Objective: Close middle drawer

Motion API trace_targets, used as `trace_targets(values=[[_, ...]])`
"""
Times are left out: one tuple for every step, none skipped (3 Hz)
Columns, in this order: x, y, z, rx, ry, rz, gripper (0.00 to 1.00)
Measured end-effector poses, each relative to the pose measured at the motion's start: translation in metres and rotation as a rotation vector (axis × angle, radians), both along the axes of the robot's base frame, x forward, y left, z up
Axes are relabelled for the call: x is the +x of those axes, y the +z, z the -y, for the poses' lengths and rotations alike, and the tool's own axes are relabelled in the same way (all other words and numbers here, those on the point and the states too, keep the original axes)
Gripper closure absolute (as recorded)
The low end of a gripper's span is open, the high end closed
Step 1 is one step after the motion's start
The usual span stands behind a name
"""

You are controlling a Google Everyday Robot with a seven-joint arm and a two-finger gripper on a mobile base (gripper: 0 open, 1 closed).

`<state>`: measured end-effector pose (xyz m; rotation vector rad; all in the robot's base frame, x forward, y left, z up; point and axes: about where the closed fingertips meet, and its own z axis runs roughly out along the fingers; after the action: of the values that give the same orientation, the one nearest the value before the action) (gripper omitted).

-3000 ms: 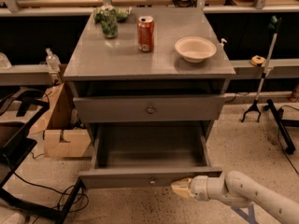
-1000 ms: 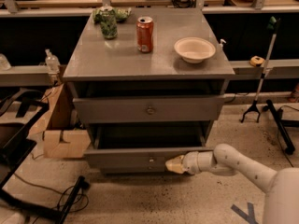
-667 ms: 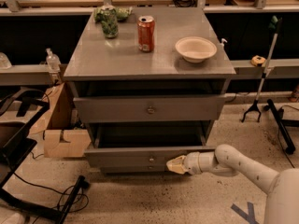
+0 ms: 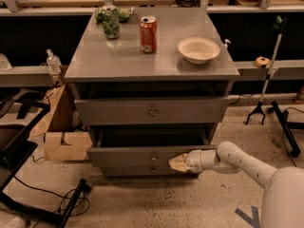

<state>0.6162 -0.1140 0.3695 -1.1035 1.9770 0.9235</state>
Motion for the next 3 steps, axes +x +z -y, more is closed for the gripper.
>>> trace_targets(values=[[0.013, 0.001, 0.001, -0.006, -0.002, 0.002, 1.00], [0.030, 0.001, 0.001, -0.011, -0.007, 0.003, 1.00], [0.028, 0.001, 0.001, -0.011, -0.007, 0.003, 1.00]])
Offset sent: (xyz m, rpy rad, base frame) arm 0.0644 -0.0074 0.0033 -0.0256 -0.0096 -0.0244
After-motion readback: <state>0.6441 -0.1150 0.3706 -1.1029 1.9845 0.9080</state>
